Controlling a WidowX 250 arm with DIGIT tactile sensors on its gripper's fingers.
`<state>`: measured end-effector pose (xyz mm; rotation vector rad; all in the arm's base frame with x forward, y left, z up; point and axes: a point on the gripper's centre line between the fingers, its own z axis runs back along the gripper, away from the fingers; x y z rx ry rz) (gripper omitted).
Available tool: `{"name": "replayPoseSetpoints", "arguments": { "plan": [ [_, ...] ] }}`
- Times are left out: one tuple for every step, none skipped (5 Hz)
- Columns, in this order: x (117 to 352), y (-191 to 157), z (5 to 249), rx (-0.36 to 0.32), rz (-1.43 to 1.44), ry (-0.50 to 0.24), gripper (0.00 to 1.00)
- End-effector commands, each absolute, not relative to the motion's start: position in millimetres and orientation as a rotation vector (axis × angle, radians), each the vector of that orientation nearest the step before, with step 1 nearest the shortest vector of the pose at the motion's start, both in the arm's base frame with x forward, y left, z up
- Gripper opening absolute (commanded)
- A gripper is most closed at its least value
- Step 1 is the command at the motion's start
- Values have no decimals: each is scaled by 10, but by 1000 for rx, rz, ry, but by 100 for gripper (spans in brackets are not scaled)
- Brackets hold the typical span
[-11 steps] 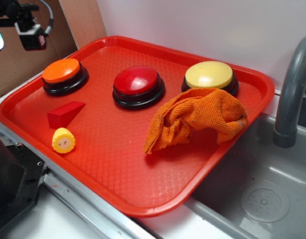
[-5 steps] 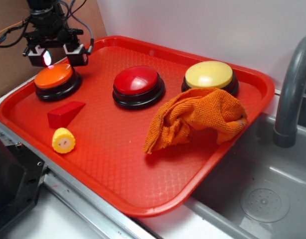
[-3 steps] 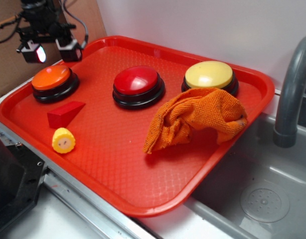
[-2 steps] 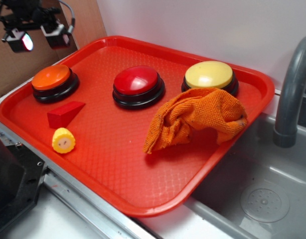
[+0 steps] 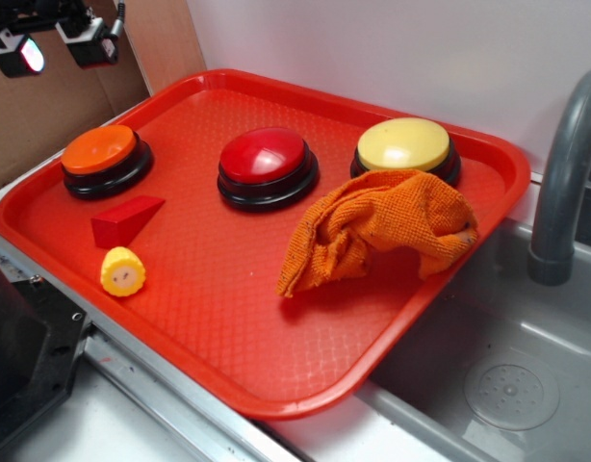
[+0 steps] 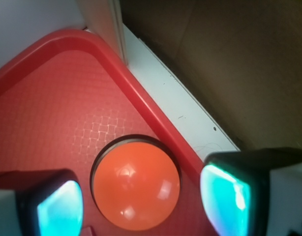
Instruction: Push the orange button.
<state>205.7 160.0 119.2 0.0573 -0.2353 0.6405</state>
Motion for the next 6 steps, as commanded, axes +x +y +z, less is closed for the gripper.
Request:
{"name": "replayPoseSetpoints", "arguments": {
  "plan": [
    [1942, 1658, 1486, 70, 648, -310, 100],
    [1941, 1694, 1535, 70, 656, -300, 100],
    [1946, 1718, 1565, 37, 642, -307, 100],
    [1974, 1667, 1630, 44, 632, -315, 100],
    [2019, 1567, 1685, 9, 587, -330, 100],
    [2053, 1528, 1692, 35, 527, -341, 100]
  ]
}}
